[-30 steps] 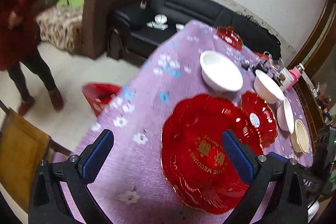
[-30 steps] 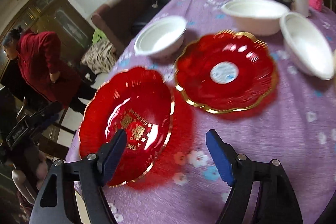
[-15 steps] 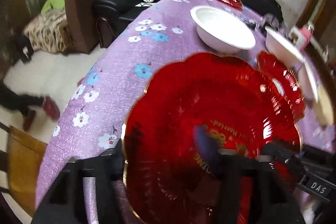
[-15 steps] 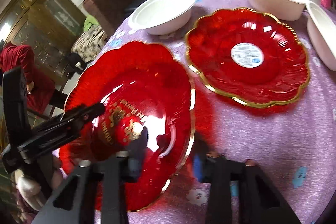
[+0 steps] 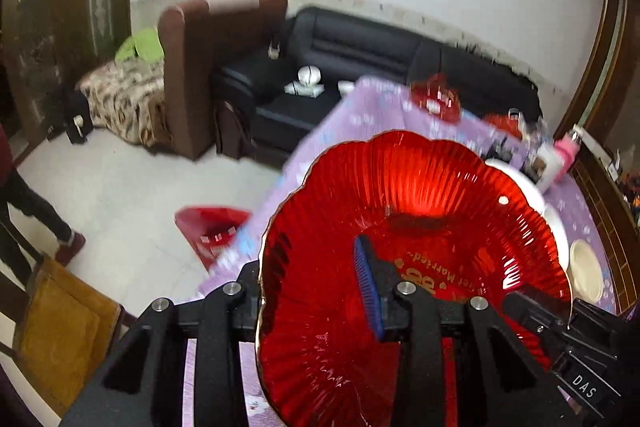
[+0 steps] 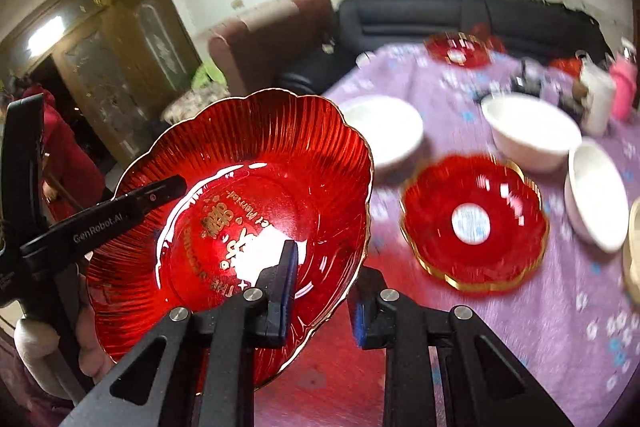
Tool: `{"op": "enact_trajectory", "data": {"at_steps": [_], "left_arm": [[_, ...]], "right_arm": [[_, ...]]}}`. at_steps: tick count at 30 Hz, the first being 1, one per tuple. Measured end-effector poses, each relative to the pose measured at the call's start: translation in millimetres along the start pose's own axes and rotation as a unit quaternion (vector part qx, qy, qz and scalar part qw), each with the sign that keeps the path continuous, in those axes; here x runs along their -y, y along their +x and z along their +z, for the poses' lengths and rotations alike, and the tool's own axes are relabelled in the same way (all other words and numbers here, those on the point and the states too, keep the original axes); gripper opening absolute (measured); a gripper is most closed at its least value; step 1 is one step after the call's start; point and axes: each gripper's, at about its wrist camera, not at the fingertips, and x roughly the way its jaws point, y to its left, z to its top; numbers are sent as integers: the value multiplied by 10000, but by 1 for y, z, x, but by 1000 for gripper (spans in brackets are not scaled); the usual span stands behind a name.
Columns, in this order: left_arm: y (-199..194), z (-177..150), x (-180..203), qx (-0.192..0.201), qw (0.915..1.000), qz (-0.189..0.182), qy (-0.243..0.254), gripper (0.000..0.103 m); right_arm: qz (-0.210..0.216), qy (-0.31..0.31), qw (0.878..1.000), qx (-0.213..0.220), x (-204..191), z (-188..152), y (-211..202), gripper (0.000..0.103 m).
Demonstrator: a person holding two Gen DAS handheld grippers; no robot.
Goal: Organize plates and bowls
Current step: 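Lift the large red plate, lower it flat onto the cloth, open the right tool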
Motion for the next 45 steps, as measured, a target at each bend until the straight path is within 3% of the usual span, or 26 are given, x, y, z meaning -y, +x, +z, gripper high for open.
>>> {"op": "enact_trajectory", "data": {"at_steps": [5,13,18,23,25,28,30,33,35,36,40,45], "left_arm": [[-3,4,3,195,9994,233,187,35],[71,-35,-5,-543,9980,318,107,35],[120,-63,-7,-1212,9914,490,105,38],[103,-61,-13,-1041,9944,195,-51,45],[90,-56,-16,-936,9954,150,-146,60],[65,-55,-24,-783,9959,168,-410,74],[48,-59,-33,-736,9947,100,-713,79],[22,-69,-40,-582,9930,-70,-1028,83],[12,-72,-36,-452,9931,-167,-1070,87],[8,-72,-32,-424,9933,-227,-1047,87],[0,-62,2,-501,9949,-688,-546,88],[-22,-45,28,-500,9945,-920,-16,88]], "right_arm": [[13,-203,9997,115,-19,10,-1,25],[-425,-143,9975,-554,-16,-5,81,25],[-516,-21,9950,-853,-2,-22,108,25],[-385,239,9934,-1050,12,-28,123,27],[-311,279,9941,-1002,14,-26,119,30],[-321,152,9963,-789,16,-22,104,39],[-244,134,9977,-622,21,-24,86,50],[-108,310,9988,-377,43,-34,52,57],[-249,453,9984,-249,61,-41,33,57],[-484,634,9967,-152,83,-44,17,57],[-810,794,9935,24,107,-43,-3,57],[-907,894,9907,483,124,-25,-37,57]]}}
